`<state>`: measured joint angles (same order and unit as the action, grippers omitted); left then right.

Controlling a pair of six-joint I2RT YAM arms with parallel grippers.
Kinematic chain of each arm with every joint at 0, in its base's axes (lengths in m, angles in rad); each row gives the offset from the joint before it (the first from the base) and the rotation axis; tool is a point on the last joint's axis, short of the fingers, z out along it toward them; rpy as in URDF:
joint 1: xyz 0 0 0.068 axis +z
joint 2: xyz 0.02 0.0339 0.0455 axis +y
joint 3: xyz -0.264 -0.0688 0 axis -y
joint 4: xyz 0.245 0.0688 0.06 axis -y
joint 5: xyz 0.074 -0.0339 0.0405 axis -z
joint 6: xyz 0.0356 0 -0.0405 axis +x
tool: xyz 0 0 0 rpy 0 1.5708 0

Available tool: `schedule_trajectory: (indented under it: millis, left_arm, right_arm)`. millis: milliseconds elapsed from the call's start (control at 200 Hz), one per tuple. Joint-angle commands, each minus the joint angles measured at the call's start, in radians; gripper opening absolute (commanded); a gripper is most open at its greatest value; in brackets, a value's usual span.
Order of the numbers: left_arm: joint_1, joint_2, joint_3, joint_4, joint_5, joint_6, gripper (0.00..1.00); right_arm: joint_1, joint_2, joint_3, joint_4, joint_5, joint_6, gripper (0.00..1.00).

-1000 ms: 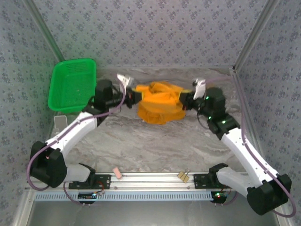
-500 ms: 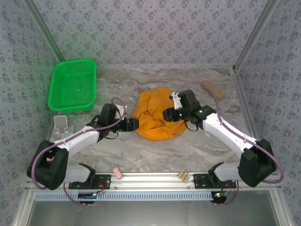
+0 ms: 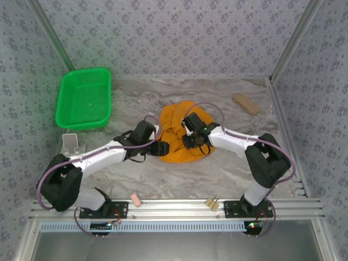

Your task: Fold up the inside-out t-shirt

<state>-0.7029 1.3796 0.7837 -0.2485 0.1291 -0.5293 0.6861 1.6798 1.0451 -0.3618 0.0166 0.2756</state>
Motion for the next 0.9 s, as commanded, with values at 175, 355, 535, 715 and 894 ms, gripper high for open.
schedule_trajectory:
  millis: [175, 355, 535, 715, 894]
  left_arm:
    - [-0.015, -0.052, 0.11, -0.185, -0.198, -0.067, 0.68]
    - [-0.029, 0.03, 0.128, -0.164, -0.174, -0.083, 0.67]
    - [-0.028, 0.16, 0.149, -0.101, -0.183, -0.03, 0.67]
    - [-0.029, 0.257, 0.187, -0.056, -0.12, 0.008, 0.66]
    - [-0.031, 0.217, 0.132, 0.03, -0.058, 0.016, 0.66]
  right_arm:
    - [-0.029, -0.143, 0.012, 0.052, -0.387, -0.102, 0.01]
    - [-0.031, -0.255, -0.143, 0.103, -0.387, -0.113, 0.06]
    - [-0.054, -0.278, -0.212, 0.146, -0.4, -0.082, 0.1]
    - [-0.095, -0.271, -0.197, 0.145, -0.403, -0.053, 0.12]
    - [-0.147, -0.253, -0.17, 0.14, -0.359, -0.04, 0.13]
